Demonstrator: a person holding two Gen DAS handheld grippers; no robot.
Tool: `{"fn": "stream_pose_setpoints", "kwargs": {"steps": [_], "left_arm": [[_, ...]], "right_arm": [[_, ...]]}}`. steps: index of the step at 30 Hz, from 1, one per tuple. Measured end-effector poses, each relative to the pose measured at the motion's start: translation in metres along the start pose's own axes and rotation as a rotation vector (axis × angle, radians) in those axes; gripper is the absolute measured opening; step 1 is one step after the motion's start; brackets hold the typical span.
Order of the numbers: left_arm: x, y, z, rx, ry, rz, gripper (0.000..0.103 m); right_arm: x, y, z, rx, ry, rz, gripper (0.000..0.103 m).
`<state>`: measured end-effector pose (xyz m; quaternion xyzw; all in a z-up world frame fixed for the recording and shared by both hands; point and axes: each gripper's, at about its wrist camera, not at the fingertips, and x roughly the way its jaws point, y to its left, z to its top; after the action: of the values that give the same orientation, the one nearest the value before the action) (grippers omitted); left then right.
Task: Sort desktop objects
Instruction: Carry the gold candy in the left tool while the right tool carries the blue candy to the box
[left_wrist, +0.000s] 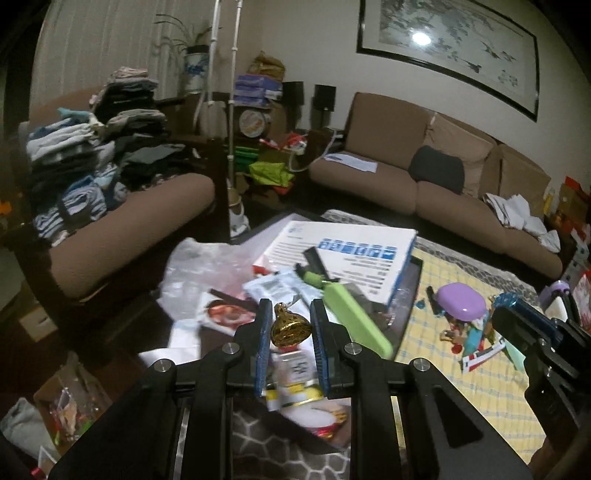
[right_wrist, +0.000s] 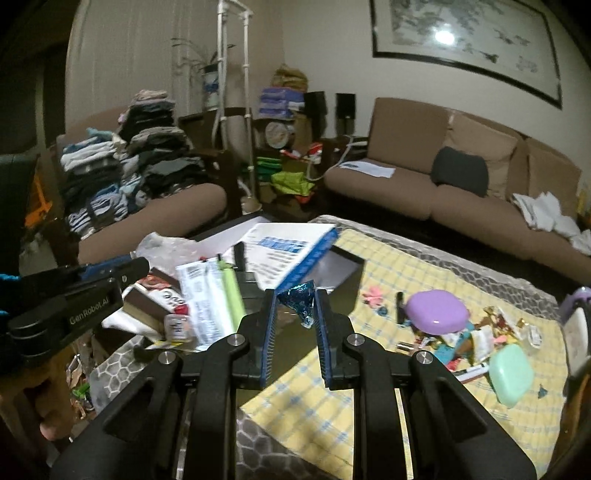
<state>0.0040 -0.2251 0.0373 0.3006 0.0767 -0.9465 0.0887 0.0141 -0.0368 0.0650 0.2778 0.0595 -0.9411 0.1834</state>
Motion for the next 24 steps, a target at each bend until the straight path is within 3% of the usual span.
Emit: {"fn": "stream_pose_setpoints", "kwargs": {"steps": [7, 10, 14, 17, 24], "left_arm": [[-0.005, 0.023, -0.003, -0.024, 0.018, 0.016, 0.020], [0.000, 0.030, -0.004, -0.042, 0.048, -0.010, 0.020], [0.007, 0.039, -0.007, -0.117, 0.101, -0.091, 0.020], [0.013, 0.040, -0.009, -0.125, 0.124, -0.089, 0.020], [0.024, 0.039, -0.013, -0.138, 0.165, -0.094, 0.020]], "right_arm": [[0.005, 0.029, 0.001, -0.029, 0.006, 0.039, 0.019], [0.011, 0.040, 0.000, -0.035, 0.014, 0.063, 0.019], [0.026, 0.045, -0.002, 0.027, 0.042, 0.177, 0.019], [0.040, 0.046, -0.006, 0.078, 0.079, 0.263, 0.019], [0.063, 0.048, -0.015, 0.083, 0.150, 0.291, 0.019]]}}
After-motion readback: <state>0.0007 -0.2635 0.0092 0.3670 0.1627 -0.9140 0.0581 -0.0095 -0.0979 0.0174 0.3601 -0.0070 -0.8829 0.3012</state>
